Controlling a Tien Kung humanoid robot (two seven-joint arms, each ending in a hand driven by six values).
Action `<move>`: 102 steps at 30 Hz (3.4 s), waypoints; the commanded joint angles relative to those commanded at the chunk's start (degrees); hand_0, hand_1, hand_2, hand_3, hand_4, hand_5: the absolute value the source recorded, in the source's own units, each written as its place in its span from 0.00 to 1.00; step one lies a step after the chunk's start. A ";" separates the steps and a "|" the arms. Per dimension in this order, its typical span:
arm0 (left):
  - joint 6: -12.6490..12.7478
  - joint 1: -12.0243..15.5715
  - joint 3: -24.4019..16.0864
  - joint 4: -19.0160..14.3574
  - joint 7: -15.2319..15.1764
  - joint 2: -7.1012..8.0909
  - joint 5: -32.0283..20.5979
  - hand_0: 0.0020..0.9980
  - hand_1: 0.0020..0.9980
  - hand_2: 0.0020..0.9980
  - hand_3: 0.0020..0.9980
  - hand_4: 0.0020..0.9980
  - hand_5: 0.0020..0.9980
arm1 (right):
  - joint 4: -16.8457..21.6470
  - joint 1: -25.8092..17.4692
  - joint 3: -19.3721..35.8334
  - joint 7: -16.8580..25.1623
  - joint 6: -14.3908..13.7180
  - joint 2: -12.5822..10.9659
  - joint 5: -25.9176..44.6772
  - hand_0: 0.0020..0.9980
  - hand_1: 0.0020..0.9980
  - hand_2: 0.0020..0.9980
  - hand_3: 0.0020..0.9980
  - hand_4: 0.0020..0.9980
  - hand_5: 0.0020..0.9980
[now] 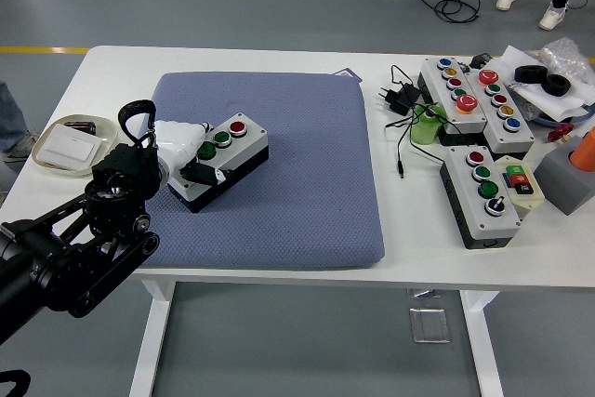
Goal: Pick up the button,place it on the desk,press the button,press the button
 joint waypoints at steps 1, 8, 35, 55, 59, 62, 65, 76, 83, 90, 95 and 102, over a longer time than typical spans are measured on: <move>0.20 0.00 -0.04 0.19 -1.33 0.06 0.20 0.38 0.27 0.24 0.35 0.52 0.00 | 0.00 -0.02 0.00 0.00 0.00 0.00 0.02 0.64 0.46 0.62 0.56 0.30 0.22; 4.09 -0.07 0.33 1.72 -14.36 0.98 2.91 0.38 0.26 0.22 0.31 0.49 0.00 | 0.00 -0.21 0.30 -0.10 0.05 0.03 -0.40 0.64 0.46 0.62 0.56 0.30 0.22; 10.94 -7.74 5.06 9.68 -43.41 1.61 3.50 0.41 0.28 0.23 0.29 0.45 0.00 | 0.00 0.18 0.20 -0.23 0.16 0.10 -0.64 0.64 0.46 0.62 0.56 0.30 0.22; 15.05 -11.84 12.79 15.07 -43.80 1.72 3.50 0.43 0.34 0.27 0.31 0.45 0.00 | 0.00 0.42 0.17 -0.34 0.35 0.17 -1.12 0.64 0.46 0.62 0.56 0.30 0.22; 17.26 -12.30 14.43 15.51 -43.85 1.93 3.50 0.44 0.35 0.29 0.31 0.45 0.00 | 0.00 0.42 0.13 -0.34 0.37 0.16 -1.14 0.64 0.46 0.62 0.56 0.30 0.22; 18.87 -12.53 15.06 15.83 -43.97 2.02 3.50 0.44 0.37 0.30 0.32 0.44 0.00 | 0.00 0.45 0.06 -0.33 0.38 0.17 -1.11 0.64 0.46 0.62 0.56 0.30 0.22; 19.72 -12.61 15.27 15.97 -44.14 2.11 3.50 0.44 0.37 0.30 0.32 0.44 0.00 | 0.00 0.47 -0.08 -0.31 0.36 0.16 -0.95 0.64 0.46 0.62 0.56 0.30 0.22; 19.96 -12.73 16.27 16.43 -44.59 2.19 3.50 0.44 0.37 0.33 0.36 0.44 0.00 | 0.00 0.49 -0.14 -0.32 0.37 0.15 -0.88 0.64 0.46 0.62 0.56 0.30 0.22; 19.69 -12.58 16.31 16.92 -44.78 2.07 3.50 0.44 0.37 0.37 0.55 0.46 0.00 | 0.00 0.40 -0.11 -0.31 0.33 0.16 -0.86 0.64 0.46 0.62 0.56 0.30 0.23; 20.25 -12.41 16.57 17.27 -45.06 1.85 3.50 0.44 0.44 0.48 0.83 0.46 0.00 | 0.00 0.29 -0.04 -0.31 0.30 0.18 -0.89 0.64 0.46 0.62 0.56 0.30 0.23; 20.28 -12.25 16.45 17.29 -44.91 1.70 3.50 0.45 0.50 0.65 0.92 0.50 0.00 | 0.00 0.19 0.08 -0.30 0.29 0.17 -1.04 0.65 0.46 0.62 0.56 0.30 0.23; 19.57 -12.07 16.43 17.33 -44.70 1.61 3.50 0.47 0.53 0.69 0.97 0.50 0.00 | 0.00 0.01 0.04 -0.28 0.28 0.15 -0.98 0.65 0.47 0.62 0.56 0.30 0.23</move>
